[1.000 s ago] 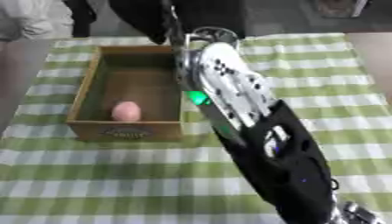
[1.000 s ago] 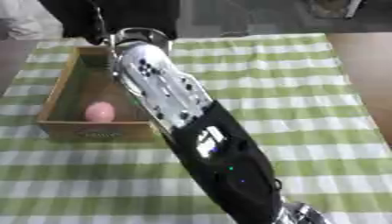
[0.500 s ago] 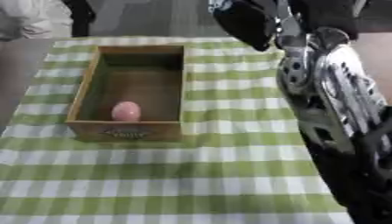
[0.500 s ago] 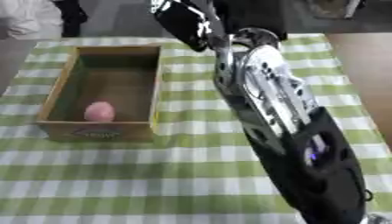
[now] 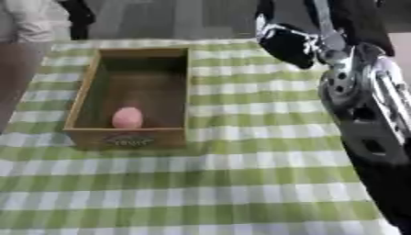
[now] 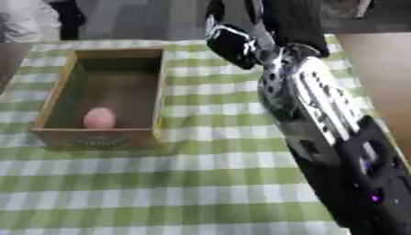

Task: Pick up objects on the table and place them in the box.

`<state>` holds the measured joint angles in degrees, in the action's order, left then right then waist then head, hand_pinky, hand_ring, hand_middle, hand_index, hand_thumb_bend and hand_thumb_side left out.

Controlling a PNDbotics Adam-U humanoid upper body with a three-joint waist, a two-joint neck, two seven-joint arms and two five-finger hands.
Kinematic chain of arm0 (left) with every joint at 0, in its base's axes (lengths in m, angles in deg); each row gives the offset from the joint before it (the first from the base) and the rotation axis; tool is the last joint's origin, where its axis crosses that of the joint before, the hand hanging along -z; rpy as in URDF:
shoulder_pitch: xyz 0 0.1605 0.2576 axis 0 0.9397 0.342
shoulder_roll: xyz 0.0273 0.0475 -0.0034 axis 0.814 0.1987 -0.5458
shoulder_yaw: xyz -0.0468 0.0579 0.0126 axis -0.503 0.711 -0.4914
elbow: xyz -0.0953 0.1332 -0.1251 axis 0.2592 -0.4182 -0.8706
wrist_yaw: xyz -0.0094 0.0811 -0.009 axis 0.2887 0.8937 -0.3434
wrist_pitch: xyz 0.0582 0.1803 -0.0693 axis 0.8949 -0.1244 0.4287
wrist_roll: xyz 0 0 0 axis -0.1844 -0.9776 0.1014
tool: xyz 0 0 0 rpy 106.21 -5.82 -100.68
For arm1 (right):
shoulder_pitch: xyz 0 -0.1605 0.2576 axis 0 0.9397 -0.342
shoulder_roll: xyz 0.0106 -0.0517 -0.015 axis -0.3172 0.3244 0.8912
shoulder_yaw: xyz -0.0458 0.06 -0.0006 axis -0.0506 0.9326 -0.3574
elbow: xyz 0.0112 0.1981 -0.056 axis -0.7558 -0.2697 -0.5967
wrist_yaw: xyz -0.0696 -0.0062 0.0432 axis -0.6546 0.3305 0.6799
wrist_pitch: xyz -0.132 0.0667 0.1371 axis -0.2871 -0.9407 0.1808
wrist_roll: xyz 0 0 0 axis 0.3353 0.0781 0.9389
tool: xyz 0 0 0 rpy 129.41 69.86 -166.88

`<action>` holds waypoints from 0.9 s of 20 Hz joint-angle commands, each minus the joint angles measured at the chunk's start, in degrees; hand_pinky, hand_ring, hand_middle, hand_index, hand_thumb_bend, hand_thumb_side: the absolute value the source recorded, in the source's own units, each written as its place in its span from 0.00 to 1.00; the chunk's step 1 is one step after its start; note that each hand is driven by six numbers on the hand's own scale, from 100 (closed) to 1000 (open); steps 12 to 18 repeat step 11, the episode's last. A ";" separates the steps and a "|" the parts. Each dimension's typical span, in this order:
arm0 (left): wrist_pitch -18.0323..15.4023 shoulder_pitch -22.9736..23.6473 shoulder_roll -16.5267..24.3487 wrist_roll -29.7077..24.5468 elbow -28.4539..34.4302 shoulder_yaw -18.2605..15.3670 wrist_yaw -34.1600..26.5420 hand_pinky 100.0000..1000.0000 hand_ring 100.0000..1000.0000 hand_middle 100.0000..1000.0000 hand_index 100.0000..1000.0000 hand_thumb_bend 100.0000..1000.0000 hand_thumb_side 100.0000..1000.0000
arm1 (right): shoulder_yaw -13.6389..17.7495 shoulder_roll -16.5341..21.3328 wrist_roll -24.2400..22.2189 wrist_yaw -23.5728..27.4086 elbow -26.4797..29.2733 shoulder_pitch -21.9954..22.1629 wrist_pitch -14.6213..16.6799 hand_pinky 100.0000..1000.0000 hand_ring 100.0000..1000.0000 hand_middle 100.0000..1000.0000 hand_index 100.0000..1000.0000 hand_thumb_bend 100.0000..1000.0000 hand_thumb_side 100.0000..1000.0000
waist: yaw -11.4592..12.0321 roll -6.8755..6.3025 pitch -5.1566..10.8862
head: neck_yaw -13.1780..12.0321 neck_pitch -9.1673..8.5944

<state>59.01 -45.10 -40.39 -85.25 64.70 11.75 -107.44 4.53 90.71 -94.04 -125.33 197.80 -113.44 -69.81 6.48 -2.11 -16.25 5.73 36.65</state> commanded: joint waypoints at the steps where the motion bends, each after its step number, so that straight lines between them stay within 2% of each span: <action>1: -0.22 -0.41 1.80 0.18 1.11 -0.59 0.16 0.40 0.39 0.47 0.77 0.00 0.87 | 0.86 2.39 4.21 6.42 1.15 1.05 -0.47 0.88 0.72 0.65 0.85 0.00 0.10 | -0.18 0.04 1.15 | 0.05 0.07; 5: -0.20 -0.45 1.88 0.35 1.11 -0.71 0.27 0.40 0.39 0.47 0.77 0.00 0.87 | 1.13 4.06 8.66 13.58 1.15 4.12 -1.59 0.88 0.71 0.65 0.81 0.00 0.10 | -0.35 0.23 1.24 | -0.16 0.13; 10: -0.20 -0.53 2.05 0.54 1.11 -0.76 0.34 0.40 0.39 0.47 0.77 0.00 0.87 | 1.38 5.23 13.68 19.27 1.15 6.41 -2.94 0.87 0.71 0.65 0.79 0.00 0.12 | -0.47 0.37 1.42 | -0.29 0.01; 18: -0.20 -0.54 2.05 0.55 1.11 -0.76 0.35 0.40 0.39 0.47 0.77 0.00 0.87 | 1.30 5.31 14.31 19.93 1.15 6.50 -2.99 0.87 0.71 0.65 0.79 0.00 0.12 | -0.46 0.38 1.43 | -0.29 0.00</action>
